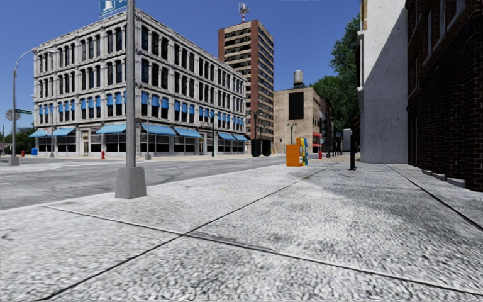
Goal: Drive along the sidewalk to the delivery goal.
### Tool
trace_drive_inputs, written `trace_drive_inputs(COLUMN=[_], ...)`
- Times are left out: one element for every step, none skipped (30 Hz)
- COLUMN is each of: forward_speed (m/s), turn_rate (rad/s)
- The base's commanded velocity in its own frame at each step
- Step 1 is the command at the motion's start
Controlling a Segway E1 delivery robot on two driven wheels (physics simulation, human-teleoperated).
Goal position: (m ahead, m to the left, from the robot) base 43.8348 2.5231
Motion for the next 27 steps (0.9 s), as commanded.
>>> trace_drive_inputs(forward_speed=[2.00,2.00,2.00,2.00,2.00,2.00,2.00,2.00,2.00,2.00,2.00,2.00,2.00,2.00,2.00,2.00,2.00,2.00,2.00,2.00,2.00,2.00,2.00,2.00,2.00,2.00,2.00], turn_rate=[-0.42,-0.42,-0.42,-0.28,-0.11,0.00,0.00,0.00,0.00,0.00,0.00,0.00,0.00,0.00,0.00,0.00,0.00,0.00,0.00,0.00,-0.03,-0.19,-0.19,-0.34,-0.47,-0.50,-0.50])
